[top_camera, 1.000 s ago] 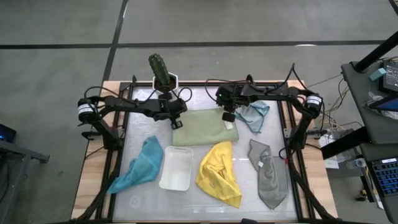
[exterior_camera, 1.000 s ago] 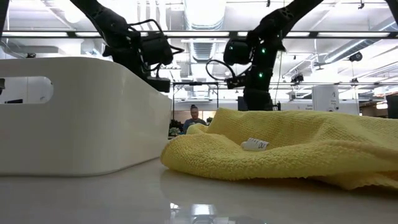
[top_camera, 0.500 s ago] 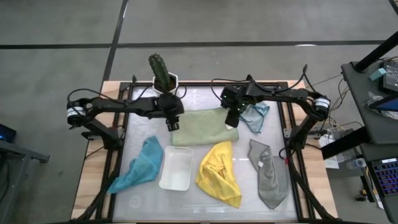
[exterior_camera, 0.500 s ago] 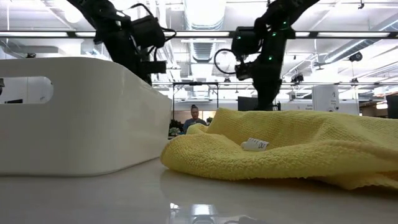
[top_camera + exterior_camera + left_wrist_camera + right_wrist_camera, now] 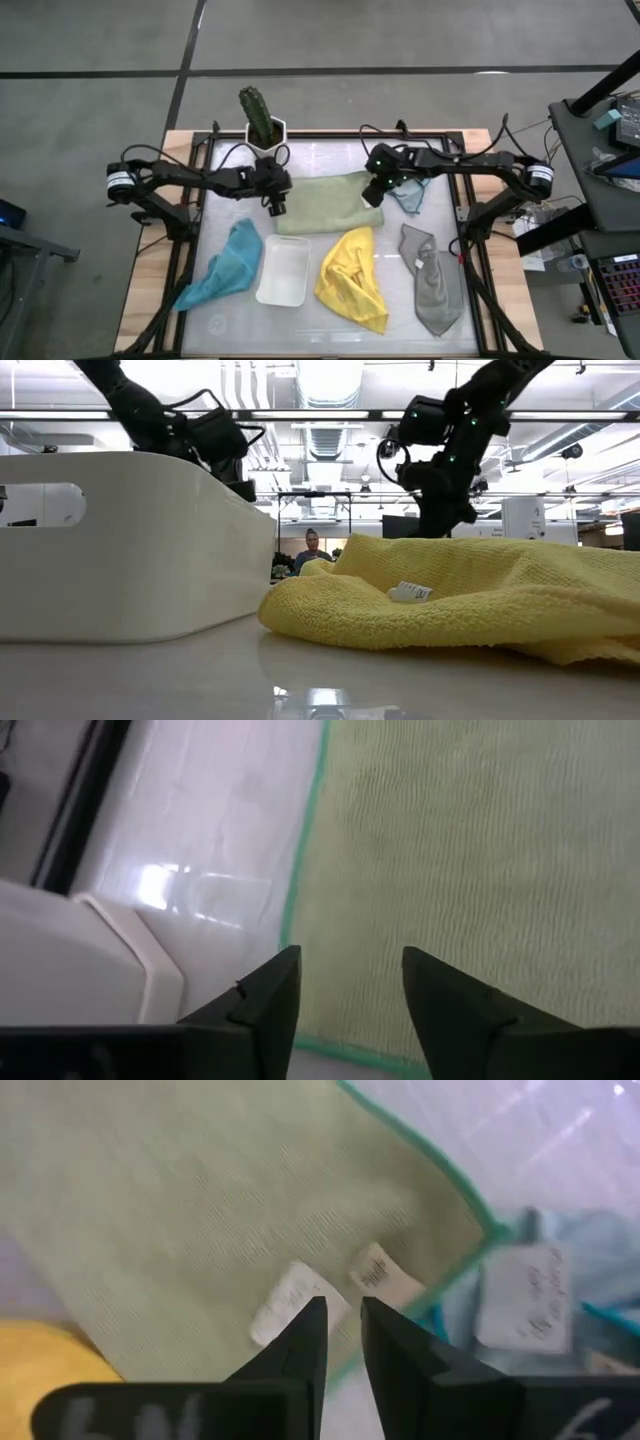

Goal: Fold microfiber towels
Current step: Fold the green microfiber towel

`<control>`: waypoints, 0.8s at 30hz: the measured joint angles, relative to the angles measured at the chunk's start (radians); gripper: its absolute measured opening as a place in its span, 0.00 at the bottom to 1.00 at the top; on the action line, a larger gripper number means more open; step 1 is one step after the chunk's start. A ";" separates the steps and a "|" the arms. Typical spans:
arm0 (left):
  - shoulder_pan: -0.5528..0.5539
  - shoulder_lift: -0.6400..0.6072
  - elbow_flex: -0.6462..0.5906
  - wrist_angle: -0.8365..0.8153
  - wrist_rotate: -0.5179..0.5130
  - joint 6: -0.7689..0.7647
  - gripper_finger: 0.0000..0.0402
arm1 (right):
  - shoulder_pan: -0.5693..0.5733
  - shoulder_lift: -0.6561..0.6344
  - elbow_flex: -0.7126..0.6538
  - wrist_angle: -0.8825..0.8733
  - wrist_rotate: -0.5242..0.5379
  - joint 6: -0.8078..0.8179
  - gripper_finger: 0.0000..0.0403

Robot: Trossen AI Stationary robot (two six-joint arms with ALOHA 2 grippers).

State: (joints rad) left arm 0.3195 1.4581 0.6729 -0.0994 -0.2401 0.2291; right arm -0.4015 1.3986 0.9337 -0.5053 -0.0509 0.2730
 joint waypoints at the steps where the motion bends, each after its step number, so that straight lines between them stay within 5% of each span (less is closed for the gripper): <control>1: 0.000 0.000 -0.014 0.015 0.000 -0.010 0.37 | 0.001 0.000 -0.015 0.035 -0.002 0.009 0.13; 14: 0.002 0.015 -0.112 0.119 0.005 -0.081 0.05 | 0.009 0.010 -0.065 0.144 -0.002 0.029 0.12; 24: 0.002 0.103 -0.107 0.199 -0.007 -0.092 0.00 | 0.009 0.010 -0.055 0.149 -0.002 0.024 0.12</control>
State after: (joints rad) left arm 0.3214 1.5613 0.5662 0.1001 -0.2468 0.1373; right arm -0.3927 1.4086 0.8783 -0.3559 -0.0532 0.2970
